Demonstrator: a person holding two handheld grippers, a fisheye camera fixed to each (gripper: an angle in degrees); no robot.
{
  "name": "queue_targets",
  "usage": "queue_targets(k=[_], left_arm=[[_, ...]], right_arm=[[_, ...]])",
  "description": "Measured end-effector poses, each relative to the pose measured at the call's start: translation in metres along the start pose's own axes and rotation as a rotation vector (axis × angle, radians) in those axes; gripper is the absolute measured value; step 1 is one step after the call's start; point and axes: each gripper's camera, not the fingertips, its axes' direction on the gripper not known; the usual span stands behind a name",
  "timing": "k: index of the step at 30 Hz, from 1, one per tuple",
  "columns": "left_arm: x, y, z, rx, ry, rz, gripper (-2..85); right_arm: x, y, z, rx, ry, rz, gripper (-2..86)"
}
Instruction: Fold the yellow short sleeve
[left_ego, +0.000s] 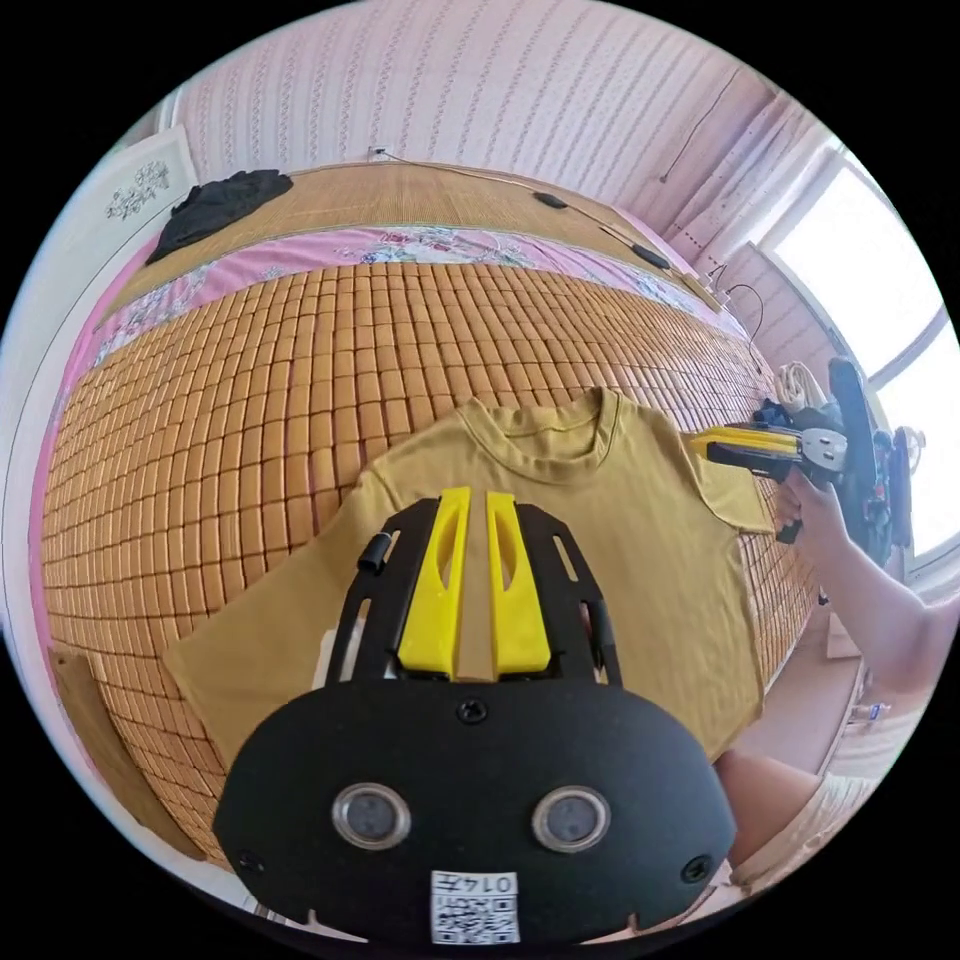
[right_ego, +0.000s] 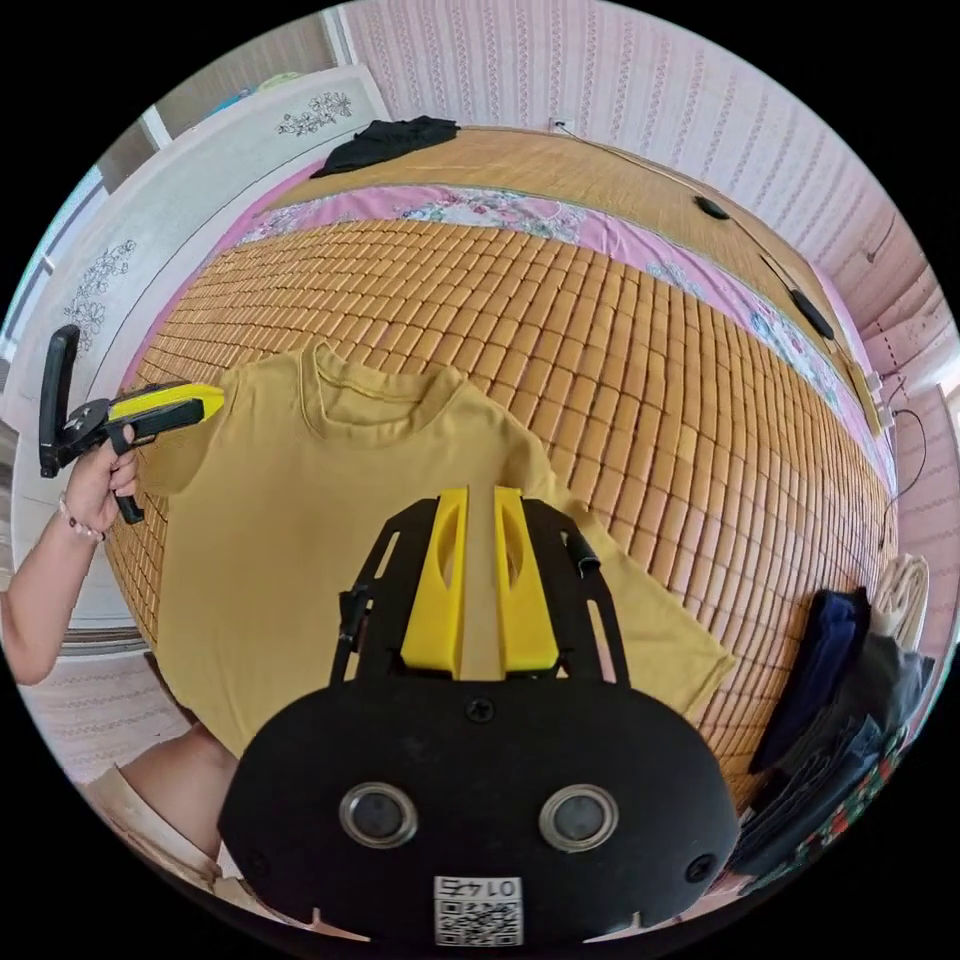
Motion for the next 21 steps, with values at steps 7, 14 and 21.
queue_targets(k=[7,14,21], left_arm=[[0.013,-0.048,0.065,-0.13,-0.103,0.026,-0.2],[0.011,-0.043,0.052,-0.078,-0.112,-0.024,-0.5],[0.058,-0.003,0.017,-0.095,-0.021,0.189,-0.5]], right_arm=[[-0.001,-0.055,0.056,-0.099,0.01,-0.018,-0.7],[0.044,-0.003,0.008,0.092,-0.11,0.151,-0.8],[0.086,0.146,-0.037,0.036,0.042,0.352,-0.8]])
